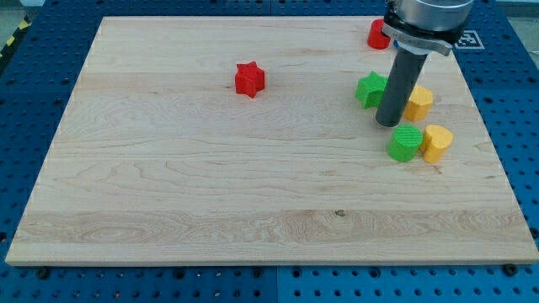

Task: Place the hexagon and the green star in a diagonal line

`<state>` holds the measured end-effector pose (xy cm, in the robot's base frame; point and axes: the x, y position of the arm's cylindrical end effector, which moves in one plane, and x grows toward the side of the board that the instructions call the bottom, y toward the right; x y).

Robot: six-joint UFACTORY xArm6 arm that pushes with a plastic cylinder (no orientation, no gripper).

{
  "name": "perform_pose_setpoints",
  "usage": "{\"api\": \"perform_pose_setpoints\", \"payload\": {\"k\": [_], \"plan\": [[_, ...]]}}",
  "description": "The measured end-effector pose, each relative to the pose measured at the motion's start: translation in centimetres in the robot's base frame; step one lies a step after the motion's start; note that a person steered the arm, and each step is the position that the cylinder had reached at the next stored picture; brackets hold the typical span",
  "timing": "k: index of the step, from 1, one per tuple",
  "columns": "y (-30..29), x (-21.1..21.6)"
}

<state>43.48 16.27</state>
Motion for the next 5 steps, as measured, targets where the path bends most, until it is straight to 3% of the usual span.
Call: {"api": "perform_pose_setpoints", "payload": {"k": [3, 4, 5], "plan": [[8.5, 1.2], [8.5, -0.6], [4.4, -2.5]]}}
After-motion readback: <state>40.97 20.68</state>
